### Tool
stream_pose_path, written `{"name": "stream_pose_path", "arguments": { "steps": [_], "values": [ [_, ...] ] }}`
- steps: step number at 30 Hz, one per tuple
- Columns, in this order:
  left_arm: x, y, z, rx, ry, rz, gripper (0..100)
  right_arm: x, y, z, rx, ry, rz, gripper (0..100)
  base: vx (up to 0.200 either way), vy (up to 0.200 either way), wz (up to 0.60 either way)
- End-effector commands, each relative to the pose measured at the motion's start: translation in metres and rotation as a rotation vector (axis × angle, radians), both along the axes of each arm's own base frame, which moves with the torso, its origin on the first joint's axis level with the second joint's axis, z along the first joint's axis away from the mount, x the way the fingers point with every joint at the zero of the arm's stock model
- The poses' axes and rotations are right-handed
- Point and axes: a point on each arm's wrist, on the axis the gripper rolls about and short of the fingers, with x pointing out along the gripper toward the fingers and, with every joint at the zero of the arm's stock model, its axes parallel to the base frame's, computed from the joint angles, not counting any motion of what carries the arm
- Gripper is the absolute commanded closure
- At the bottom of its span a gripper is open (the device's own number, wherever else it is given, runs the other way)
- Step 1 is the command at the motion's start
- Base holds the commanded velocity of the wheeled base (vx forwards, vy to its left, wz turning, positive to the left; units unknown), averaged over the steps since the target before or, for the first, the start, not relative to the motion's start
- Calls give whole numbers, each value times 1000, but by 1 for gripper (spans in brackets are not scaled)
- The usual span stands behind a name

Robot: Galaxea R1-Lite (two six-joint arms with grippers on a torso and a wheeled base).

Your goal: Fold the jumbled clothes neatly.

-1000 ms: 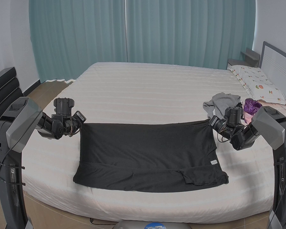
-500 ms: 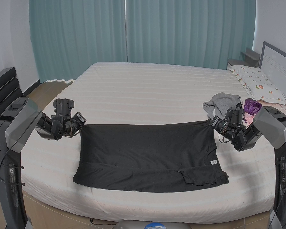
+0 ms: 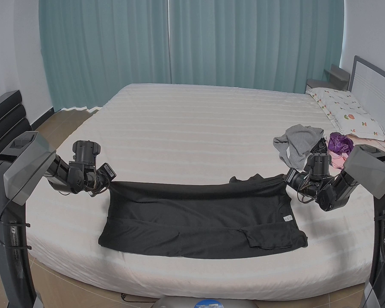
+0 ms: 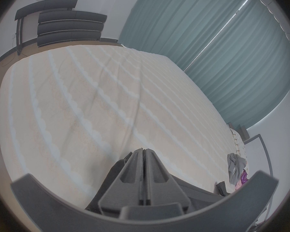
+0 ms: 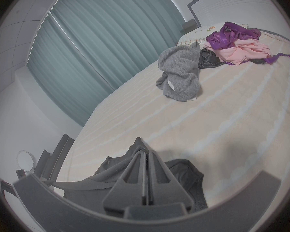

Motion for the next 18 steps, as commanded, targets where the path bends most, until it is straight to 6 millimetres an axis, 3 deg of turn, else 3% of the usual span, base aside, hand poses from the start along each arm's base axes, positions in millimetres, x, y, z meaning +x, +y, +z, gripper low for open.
{"name": "stream_pose_path", "arguments": {
  "steps": [1, 7, 12, 18],
  "values": [
    [-9, -1, 4, -1, 9, -6, 100, -8, 0, 6, 0, 6, 6, 100, 0, 0, 0],
    [-16, 0, 0, -1, 33, -6, 100, -11, -4, 11, 9, 4, -7, 100, 0, 0, 0],
    [-2, 1, 7, -20, -61, 12, 100, 3, -8, 20, 13, -57, -29, 100, 0, 0, 0],
    [15, -1, 6, -61, -111, 35, 100, 12, -8, 12, 38, -55, -45, 100, 0, 0, 0]
  ]
}}
